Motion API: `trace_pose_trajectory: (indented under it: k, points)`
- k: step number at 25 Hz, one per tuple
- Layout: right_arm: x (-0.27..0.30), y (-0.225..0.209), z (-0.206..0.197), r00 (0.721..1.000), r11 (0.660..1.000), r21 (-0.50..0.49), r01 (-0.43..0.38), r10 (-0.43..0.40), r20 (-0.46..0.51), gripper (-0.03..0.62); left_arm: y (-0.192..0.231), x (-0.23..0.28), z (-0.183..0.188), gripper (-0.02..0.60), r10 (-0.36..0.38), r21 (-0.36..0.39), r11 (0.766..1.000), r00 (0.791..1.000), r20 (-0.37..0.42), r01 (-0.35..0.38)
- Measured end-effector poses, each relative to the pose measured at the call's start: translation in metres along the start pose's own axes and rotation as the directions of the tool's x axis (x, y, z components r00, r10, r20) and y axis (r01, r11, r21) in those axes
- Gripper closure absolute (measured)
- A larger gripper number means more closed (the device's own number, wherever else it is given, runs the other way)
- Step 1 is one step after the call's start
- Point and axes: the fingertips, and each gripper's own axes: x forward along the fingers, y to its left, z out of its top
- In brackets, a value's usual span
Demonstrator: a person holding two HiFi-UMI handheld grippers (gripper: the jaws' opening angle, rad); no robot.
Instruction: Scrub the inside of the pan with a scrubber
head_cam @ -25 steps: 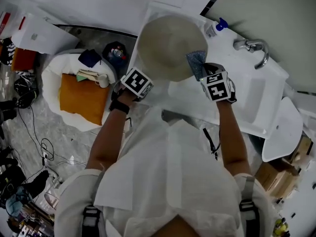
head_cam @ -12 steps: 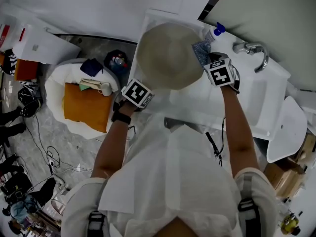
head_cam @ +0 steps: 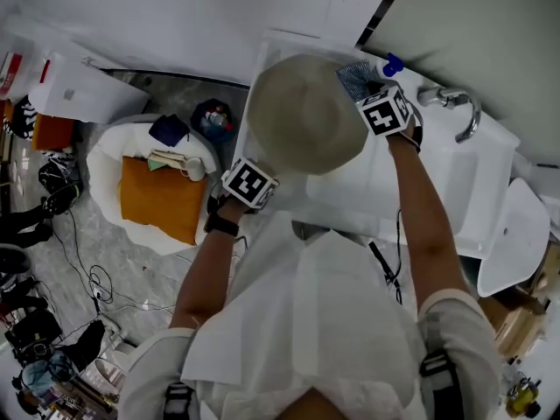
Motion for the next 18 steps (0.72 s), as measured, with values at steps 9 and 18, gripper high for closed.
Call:
trace_pose_trajectory:
  k: [9, 18]
  points:
    - [0.025, 0.004, 0.041, 1.000, 0.999, -0.049, 0.022, -0.021, 0.022, 0.574, 0.000, 0.002, -0.002, 0.364, -0.004, -0.003, 1.000, 1.000, -0.012, 0.004]
    - [0.047, 0.024, 0.099, 0.997, 0.998, -0.055, 0.004, 0.000, 0.075, 0.574, 0.001, 0.002, -0.005, 0.364, -0.011, -0.004, 1.000, 1.000, -0.024, 0.011]
